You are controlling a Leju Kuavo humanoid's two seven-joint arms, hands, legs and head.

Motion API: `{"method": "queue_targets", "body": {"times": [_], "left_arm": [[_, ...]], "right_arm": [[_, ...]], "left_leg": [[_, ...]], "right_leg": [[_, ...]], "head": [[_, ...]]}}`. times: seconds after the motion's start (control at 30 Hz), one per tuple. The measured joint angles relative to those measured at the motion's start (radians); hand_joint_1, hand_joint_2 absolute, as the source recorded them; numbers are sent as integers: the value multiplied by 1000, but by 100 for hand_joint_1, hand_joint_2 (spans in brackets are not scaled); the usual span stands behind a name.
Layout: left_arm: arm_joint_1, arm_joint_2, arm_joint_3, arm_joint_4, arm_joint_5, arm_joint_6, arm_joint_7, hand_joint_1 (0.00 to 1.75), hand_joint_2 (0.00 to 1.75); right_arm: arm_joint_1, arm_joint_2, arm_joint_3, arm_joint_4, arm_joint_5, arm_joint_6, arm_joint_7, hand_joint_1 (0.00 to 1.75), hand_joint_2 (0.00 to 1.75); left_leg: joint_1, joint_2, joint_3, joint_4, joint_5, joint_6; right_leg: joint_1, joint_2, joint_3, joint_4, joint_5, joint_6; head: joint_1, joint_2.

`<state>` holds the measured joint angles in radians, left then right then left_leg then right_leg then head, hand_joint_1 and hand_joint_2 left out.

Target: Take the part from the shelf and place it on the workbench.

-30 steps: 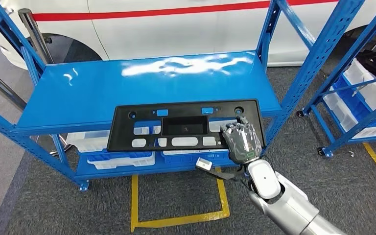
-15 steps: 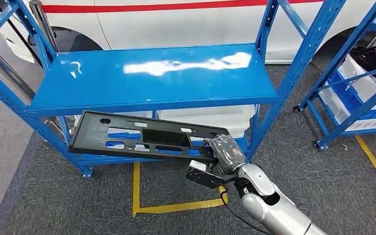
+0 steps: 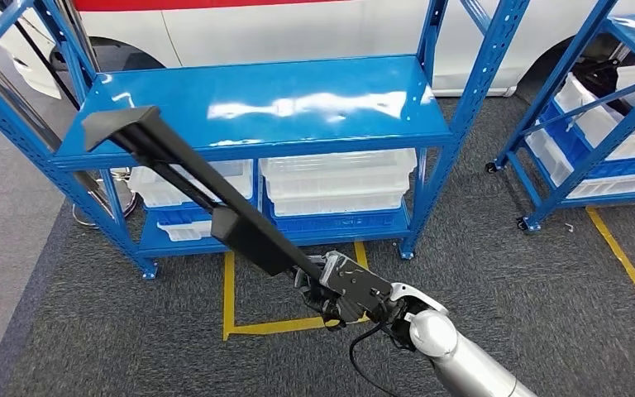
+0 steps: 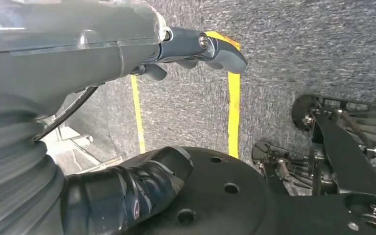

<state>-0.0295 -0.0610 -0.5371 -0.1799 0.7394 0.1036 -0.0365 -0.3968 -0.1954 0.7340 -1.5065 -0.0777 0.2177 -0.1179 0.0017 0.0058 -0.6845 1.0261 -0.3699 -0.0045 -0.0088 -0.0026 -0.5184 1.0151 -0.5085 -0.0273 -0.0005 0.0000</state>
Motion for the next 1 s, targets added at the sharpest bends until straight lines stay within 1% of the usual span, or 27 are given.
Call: {"method": "queue_targets", "body": {"times": [0.03, 0.1, 0.13, 0.17, 0.2, 0.23, 0.27, 0.3, 0.33, 0.37, 0.4, 0.43, 0.47, 0.5, 0.53, 0.6, 0.63, 0.67, 0.7, 0.73, 0.77, 0.8, 0.83, 0.87, 0.9, 0.97, 1.0], "left_arm": [[0, 1, -2, 0, -1, -2, 0, 0, 175], [-3, 3, -7, 0, -7, -4, 0, 0, 175], [-4, 5, -10, 0, -9, -5, 1, 0, 175], [-6, 6, -12, 0, -11, -5, 1, 0, 175], [-7, 7, -14, 0, -11, -5, 1, 0, 175], [-9, 7, -14, 0, -12, -5, 1, 0, 175], [-10, 8, -15, 0, -12, -5, 1, 0, 175], [-12, 8, -15, 0, -12, -5, 1, 0, 175], [-13, 9, -15, 0, -12, -5, 1, 0, 175], [-14, 9, -15, 0, -12, -6, 1, 0, 175], [-15, 9, -16, -1, -13, -7, 1, 0, 175], [-16, 9, -17, -1, -14, -9, 1, 0, 175], [-17, 9, -18, -1, -14, -12, 2, 0, 175], [-20, 8, -19, -1, -15, -15, 4, 0, 175], [-23, 9, -20, -2, -16, -18, 7, 0, 175], [-28, 9, -21, -4, -19, -20, 14, 0, 175], [-30, 9, -21, -5, -20, -20, 18, 0, 175], [-33, 10, -21, -5, -21, -20, 21, 0, 175], [-35, 10, -22, -6, -21, -20, 24, 0, 175], [-37, 10, -22, -7, -21, -20, 26, 0, 175], [-38, 10, -22, -8, -22, -20, 28, 0, 175], [-40, 10, -23, -10, -22, -20, 30, 0, 175], [-41, 10, -23, -11, -23, -20, 32, 0, 175], [-43, 10, -24, -12, -24, -20, 33, 0, 175], [-44, 9, -25, -13, -24, -20, 34, 0, 175], [-46, 10, -28, -13, -26, -21, 35, 0, 175], [-47, 11, -30, -13, -28, -21, 35, 0, 175]], "right_arm": [[2, 4, -2, 0, -34, 18, 2, 175, 175], [9, 12, -5, 0, -124, 61, 3, 175, 175], [14, 17, -6, 0, -162, 78, 2, 175, 175], [18, 22, -6, 0, -185, 88, 0, 175, 175], [21, 26, -6, 0, -196, 93, -1, 175, 175], [24, 30, -6, 0, -201, 96, -2, 175, 175], [25, 32, -6, 0, -203, 98, -2, 175, 175], [25, 34, -7, 0, -204, 99, -2, 175, 175], [26, 36, -8, 0, -206, 100, -2, 175, 175], [26, 38, -9, 0, -212, 103, -2, 175, 175], [26, 40, -10, 0, -226, 107, -1, 175, 175], [28, 41, -11, 0, -250, 115, 1, 175, 175], [29, 42, -11, 1, -279, 125, 2, 175, 175], [31, 44, -11, 1, -308, 135, 1, 175, 175], [34, 45, -10, 2, -333, 145, -2, 175, 175], [38, 51, -4, 5, -358, 160, -17, 175, 175], [39, 54, 0, 8, -366, 167, -25, 175, 175], [39, 55, 4, 11, -373, 174, -33, 175, 175], [40, 57, 8, 14, -380, 180, -39, 175, 175], [40, 58, 11, 17, -388, 186, -44, 175, 175], [39, 60, 13, 20, -393, 190, -48, 175, 175], [37, 62, 14, 22, -398, 194, -50, 175, 175], [36, 63, 15, 24, -402, 197, -52, 175, 175], [34, 65, 16, 26, -405, 200, -54, 175, 175], [32, 66, 16, 28, -408, 202, -55, 175, 175], [29, 67, 17, 33, -411, 208, -58, 175, 175], [27, 69, 17, 37, -410, 211, -61, 175, 175]], "left_leg": [[1, -1, -14, 37, -46, -5], [3, -2, -44, 162, -156, -12], [4, -2, -52, 226, -188, -15], [4, -2, -49, 268, -193, -16], [4, -2, -29, 278, -175, -16], [4, -2, 6, 253, -148, -14], [4, -3, 59, 195, -127, -11], [2, -4, 121, 117, -123, -7], [1, -5, 173, 42, -133, -3], [-1, -7, 207, -13, -146, 0], [-4, -8, 222, -42, -154, 3], [-2, -8, 219, -52, -150, 8], [0, -6, 212, -53, -139, 14], [2, -4, 203, -56, -128, 22], [5, -1, 193, -58, -117, 30], [3, 3, 167, -56, -96, 42], [1, 4, 152, -53, -86, 44], [0, 4, 136, -49, -77, 44], [-1, 4, 120, -43, -69, 43], [-2, 4, 105, -37, -63, 41], [-3, 4, 92, -30, -58, 40], [-4, 4, 82, -23, -54, 36], [-5, 4, 74, -18, -49, 33], [-5, 4, 69, -16, -43, 28], [-4, 4, 66, -16, -36, 22], [-3, 3, 60, -20, -25, 11], [-4, 2, 53, -13, -38, 5]], "right_leg": [[-2, -2, -14, -1, 13, -8], [-2, -4, -45, 0, 40, -15], [-1, -4, -62, 1, 53, -14], [0, -4, -79, 4, 65, -13], [0, -4, -97, 6, 77, -12], [0, -4, -114, 9, 88, -9], [0, -3, -127, 12, 98, -6], [1, -3, -138, 14, 107, -2], [3, -3, -145, 15, 116, 2], [4, -4, -149, 13, 127, 7], [4, -5, -151, 10, 137, 13], [5, -5, -152, 5, 148, 18], [5, -4, -156, 4, 147, 24], [5, -2, -162, 15, 130, 29], [5, -1, -173, 43, 93, 34], [2, 0, -205, 159, -9, 41], [1, 0, -218, 225, -43, 44], [1, 0, -223, 274, -55, 45], [1, 0, -211, 291, -43, 44], [2, 0, -183, 272, -18, 42], [3, 1, -138, 220, 7, 37], [6, 1, -88, 151, 16, 30], [9, 1, -45, 86, 15, 23], [13, 1, -18, 39, 8, 18], [17, 2, -7, 14, 1, 14], [14, -1, -10, -4, 14, 6], [10, -3, -14, -13, 24, 0]], "head": [[0, 0], [-1, 0], [-1, 0], [-1, 0], [-1, 0], [-1, 0], [-1, 0], [-1, 0], [-1, 0], [0, 0], [0, 0], [0, 0], [0, 0], [0, 0], [1, 0], [1, 0], [1, 0], [1, 0], [0, 0], [0, 0], [0, 0], [0, 0], [0, 0], [0, 0], [0, 0], [0, 0], [0, 0]]}}
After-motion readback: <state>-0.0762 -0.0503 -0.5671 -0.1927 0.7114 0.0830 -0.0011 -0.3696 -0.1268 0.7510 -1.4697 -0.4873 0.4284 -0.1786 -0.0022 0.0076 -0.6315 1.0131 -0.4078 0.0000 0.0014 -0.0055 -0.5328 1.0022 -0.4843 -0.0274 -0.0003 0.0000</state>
